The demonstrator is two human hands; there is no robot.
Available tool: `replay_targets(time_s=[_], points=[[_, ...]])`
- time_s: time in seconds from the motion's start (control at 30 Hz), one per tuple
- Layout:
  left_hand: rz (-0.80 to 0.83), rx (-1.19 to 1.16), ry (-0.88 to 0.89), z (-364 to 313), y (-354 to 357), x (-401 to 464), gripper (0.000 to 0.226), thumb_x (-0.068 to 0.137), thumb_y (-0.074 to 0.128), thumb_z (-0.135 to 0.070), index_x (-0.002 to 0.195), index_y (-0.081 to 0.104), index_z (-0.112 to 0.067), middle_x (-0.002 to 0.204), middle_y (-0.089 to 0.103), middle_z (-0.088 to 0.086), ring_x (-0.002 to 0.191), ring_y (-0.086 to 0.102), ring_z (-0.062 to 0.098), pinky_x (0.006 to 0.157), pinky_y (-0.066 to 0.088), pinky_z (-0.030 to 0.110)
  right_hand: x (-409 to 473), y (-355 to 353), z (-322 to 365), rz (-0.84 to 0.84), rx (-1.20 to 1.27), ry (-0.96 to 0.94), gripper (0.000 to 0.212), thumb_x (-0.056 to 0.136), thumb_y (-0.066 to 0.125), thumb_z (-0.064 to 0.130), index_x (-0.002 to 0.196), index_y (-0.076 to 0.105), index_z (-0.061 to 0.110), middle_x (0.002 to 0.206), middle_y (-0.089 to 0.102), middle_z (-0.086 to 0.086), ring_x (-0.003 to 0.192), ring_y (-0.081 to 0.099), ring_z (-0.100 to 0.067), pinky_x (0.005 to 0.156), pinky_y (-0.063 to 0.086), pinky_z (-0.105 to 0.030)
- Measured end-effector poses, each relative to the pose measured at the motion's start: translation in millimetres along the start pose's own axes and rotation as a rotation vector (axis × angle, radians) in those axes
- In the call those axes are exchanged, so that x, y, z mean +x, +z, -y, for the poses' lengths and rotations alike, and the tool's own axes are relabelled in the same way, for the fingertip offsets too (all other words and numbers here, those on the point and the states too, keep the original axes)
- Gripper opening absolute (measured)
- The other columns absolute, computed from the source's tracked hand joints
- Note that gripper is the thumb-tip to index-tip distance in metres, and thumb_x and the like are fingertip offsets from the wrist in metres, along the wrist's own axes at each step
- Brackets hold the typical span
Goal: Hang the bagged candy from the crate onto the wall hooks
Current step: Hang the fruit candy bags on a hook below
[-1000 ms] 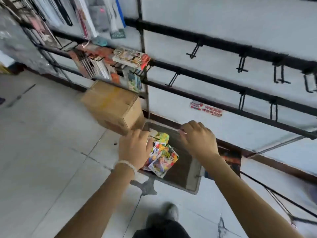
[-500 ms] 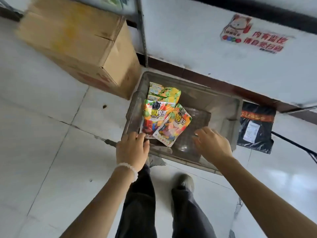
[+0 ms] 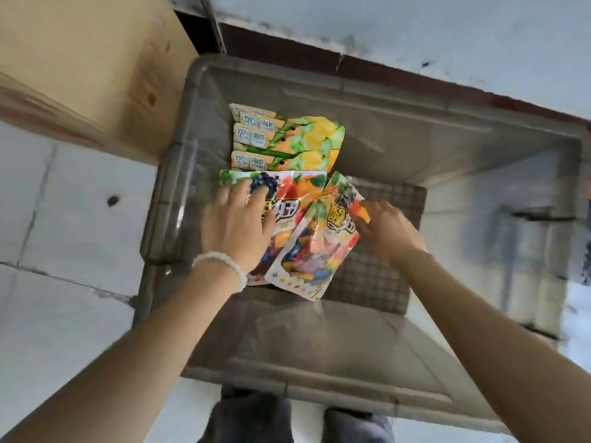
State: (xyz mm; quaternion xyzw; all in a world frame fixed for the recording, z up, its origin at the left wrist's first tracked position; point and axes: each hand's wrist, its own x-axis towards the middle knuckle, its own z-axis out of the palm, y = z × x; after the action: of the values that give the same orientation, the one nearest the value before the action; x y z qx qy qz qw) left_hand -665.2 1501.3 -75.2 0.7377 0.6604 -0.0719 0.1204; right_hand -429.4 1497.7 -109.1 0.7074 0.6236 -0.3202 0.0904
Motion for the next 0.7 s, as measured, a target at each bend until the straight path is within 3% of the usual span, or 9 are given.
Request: replay_targets(time_s=[0.17,0.23,0.33,0.43,0.53,0.6,0.7], points=[[-0.053,0.023,0.034,2.0,40.1,35.2,0.051,0.092,0.041,-0.041,0.138,0.036,-0.02,0.143,0.039,0.009,0.129,0.033,0.032,0.096,0.035,0.05,67.7,30.9,-26.5,-0.035,0.121,0.026,0.049,0.093,0.041,0.041,0.134,0.038,0.014,0.135,0.046,-0.015,0.125,0.04,-0.034,0.097,0.039,-0.045],[-0.082,0.024,0.027,1.8,48.7,43.0,0.049,0.092,0.044,-0.04,0.137,0.039,-0.021,0.138,0.044,0.009,0.125,0.035,0.032,0.094,0.033,0.05,87.9,41.0,-32.3,-0.027,0.188,0.009,0.056,0.092,0.038,0.048,0.135,0.037,0.013,0.136,0.046,-0.016,0.126,0.039,-0.035,0.1,0.037,-0.043],[-0.136,0.026,0.019,4.6,58.7,51.5,0.045,0.09,0.048,-0.038,0.132,0.045,-0.021,0.13,0.049,0.009,0.118,0.038,0.032,0.088,0.032,0.048,104.2,55.2,-36.7,-0.015,0.315,0.008,0.047,0.094,0.042,0.042,0.131,0.043,0.013,0.132,0.051,-0.015,0.122,0.046,-0.032,0.094,0.037,-0.036],[-0.162,0.038,0.031,7.5,61.2,50.8,0.038,0.09,0.05,-0.037,0.124,0.05,-0.019,0.121,0.054,0.01,0.113,0.041,0.034,0.084,0.033,0.049,103.4,66.5,-38.9,-0.052,0.426,0.017,0.039,0.094,0.043,0.042,0.119,0.053,0.013,0.116,0.059,-0.013,0.109,0.053,-0.032,0.082,0.038,-0.032],[-0.137,0.04,0.039,7.1,59.0,47.3,0.029,0.091,0.049,-0.034,0.112,0.055,-0.016,0.109,0.06,0.011,0.107,0.044,0.034,0.08,0.033,0.048,92.1,68.3,-40.7,-0.167,0.447,0.041,0.036,0.089,0.046,0.047,0.089,0.057,0.014,0.087,0.058,-0.006,0.089,0.052,-0.027,0.072,0.035,-0.031],[-0.095,-0.025,0.017,5.8,52.8,43.3,0.023,0.092,0.049,-0.031,0.106,0.057,-0.015,0.104,0.062,0.009,0.106,0.045,0.032,0.08,0.03,0.046,77.6,61.5,-39.7,-0.226,0.475,0.047,0.031,0.091,0.049,0.039,0.077,0.055,0.012,0.073,0.055,-0.003,0.082,0.053,-0.027,0.069,0.04,-0.033],[-0.023,-0.103,-0.021,1.5,37.4,27.0,0.017,0.092,0.047,-0.028,0.1,0.058,-0.016,0.102,0.063,0.007,0.107,0.046,0.03,0.08,0.027,0.043,45.9,44.8,-36.4,-0.258,0.467,0.016,0.03,0.091,0.048,0.036,0.083,0.063,0.012,0.081,0.064,-0.006,0.087,0.058,-0.03,0.077,0.046,-0.042]])
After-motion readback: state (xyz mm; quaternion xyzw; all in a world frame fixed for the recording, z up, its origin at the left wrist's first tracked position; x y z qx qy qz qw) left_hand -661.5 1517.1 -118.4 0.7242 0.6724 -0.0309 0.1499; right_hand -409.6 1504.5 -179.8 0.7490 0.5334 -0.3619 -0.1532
